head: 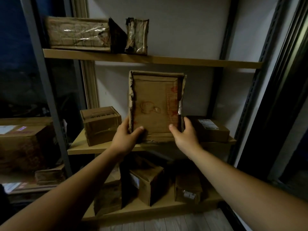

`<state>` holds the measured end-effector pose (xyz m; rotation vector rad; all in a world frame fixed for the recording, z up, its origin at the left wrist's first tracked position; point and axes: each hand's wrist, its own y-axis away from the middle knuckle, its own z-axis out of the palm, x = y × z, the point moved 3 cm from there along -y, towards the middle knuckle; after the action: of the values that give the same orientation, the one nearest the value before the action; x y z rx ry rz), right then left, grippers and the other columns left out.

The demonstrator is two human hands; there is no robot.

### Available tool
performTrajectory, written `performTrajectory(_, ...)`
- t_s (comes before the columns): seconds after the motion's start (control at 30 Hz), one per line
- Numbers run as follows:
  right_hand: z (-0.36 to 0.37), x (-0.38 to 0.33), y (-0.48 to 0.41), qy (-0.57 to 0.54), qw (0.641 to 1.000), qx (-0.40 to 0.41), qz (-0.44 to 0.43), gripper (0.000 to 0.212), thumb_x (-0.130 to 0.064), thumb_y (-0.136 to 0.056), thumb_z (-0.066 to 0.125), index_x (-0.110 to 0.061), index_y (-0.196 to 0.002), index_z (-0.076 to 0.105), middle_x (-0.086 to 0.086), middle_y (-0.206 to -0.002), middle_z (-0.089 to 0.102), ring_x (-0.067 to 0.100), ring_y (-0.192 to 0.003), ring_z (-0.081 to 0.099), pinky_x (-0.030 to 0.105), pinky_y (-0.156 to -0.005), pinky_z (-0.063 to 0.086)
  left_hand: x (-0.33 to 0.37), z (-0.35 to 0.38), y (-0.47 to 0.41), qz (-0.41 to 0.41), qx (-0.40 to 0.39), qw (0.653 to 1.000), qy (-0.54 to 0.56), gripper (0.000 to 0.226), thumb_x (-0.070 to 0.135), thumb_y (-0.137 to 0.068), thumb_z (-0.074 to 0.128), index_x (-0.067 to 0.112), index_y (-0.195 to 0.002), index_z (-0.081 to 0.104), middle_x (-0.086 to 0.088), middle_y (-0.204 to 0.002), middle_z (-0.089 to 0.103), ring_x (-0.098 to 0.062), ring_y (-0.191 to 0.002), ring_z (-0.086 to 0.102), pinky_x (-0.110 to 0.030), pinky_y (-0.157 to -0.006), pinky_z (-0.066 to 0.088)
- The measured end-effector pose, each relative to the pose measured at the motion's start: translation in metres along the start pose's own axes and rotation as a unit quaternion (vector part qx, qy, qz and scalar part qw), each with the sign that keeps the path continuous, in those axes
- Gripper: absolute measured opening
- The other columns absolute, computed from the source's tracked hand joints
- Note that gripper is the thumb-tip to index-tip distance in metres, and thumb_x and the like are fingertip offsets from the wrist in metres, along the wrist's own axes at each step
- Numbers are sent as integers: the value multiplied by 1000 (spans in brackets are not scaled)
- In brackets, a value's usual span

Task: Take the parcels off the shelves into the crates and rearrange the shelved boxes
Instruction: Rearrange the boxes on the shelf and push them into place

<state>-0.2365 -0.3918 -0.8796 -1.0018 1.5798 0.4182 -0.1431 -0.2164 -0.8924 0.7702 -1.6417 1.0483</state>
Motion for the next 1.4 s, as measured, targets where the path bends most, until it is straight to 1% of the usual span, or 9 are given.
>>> performTrajectory(0.1, 7, -2, 11, -12, 999, -12, -41, 58, -24, -93, 58, -19, -145, 33, -2, -140, 47, 15, -129, 43, 25, -95, 34, 3, -6, 3, -21, 32, 999, 14, 54, 31, -88, 62, 30, -136, 35, 6, -115, 55, -20, -109, 58, -39, -89, 53)
performTrajectory(0.3, 5, -7, 17, -14, 995, -1, -99, 58, -22, -92, 58, -20, -145, 33, -8, -133, 44, 6, -120, 41, 23, -97, 35, 0, -12, 6, -75, 40, 996, 0, 42, 30, -88, 63, 29, -120, 35, 8, -104, 55, -15, -90, 60, -29, -64, 54)
performTrajectory(0.47, -2, -6, 9, 41, 989, 52, -135, 51, -27, -92, 58, -17, -139, 45, 2, -137, 42, 17, -126, 42, 40, -108, 37, -3, -19, 2, -127, 69, 989, 18, 50, 43, -88, 59, 12, -126, 50, -5, -117, 61, -23, -103, 61, -43, -91, 53)
performTrajectory(0.7, -7, -10, -1, 55, 987, 85, -123, 46, -23, -93, 55, -15, -138, 46, 4, -136, 40, 18, -126, 40, 25, -102, 29, 32, -30, 0, 7, 156, 988, 20, 94, 9, -80, 70, 35, -147, 9, -2, -145, 37, -23, -129, 42, -48, -97, 45)
performTrajectory(0.83, -11, -7, -3, 56, 988, 97, -106, 46, -29, -93, 56, -16, -136, 47, 4, -137, 38, 18, -124, 41, 28, -103, 32, 58, -39, -2, 61, 170, 973, -143, 99, 12, -80, 71, 34, -150, 5, 5, -158, 3, -21, -142, 17, -44, -105, 36)
performTrajectory(0.93, -11, -5, -5, -23, 997, 63, -35, 43, -31, -95, 53, -20, -135, 43, -4, -126, 41, 12, -111, 43, 28, -90, 38, 53, -36, -2, 48, 141, 970, -192, 69, 16, -80, 70, 24, -139, 35, -3, -143, 39, -22, -124, 47, -37, -93, 50)
performTrajectory(1.03, -8, 1, -5, -45, 998, 35, -12, 34, -27, -96, 53, -19, -128, 48, -1, -120, 49, 13, -104, 48, 28, -81, 38, 35, -32, 3, 20, 140, 970, -198, 53, 19, -81, 71, 22, -125, 41, -2, -122, 54, -18, -102, 59, -31, -75, 56)
performTrajectory(1.17, -11, 6, -7, -61, 996, 57, -24, 31, -25, -94, 57, -21, -124, 50, -2, -118, 50, 15, -107, 50, 28, -82, 41, 14, -27, 2, -2, 67, 967, -247, 70, 23, -83, 70, 26, -141, 32, 3, -129, 53, -20, -114, 55, -32, -83, 51)
performTrajectory(1.4, -18, 7, -8, -38, 997, 55, -24, 31, -27, -95, 55, -21, -125, 50, 3, -130, 49, 20, -119, 47, 29, -86, 39, -3, -14, 0, -64, 26, 992, -104, 44, 39, -88, 59, 34, -129, 45, 7, -118, 61, -19, -110, 60, -43, -94, 51)
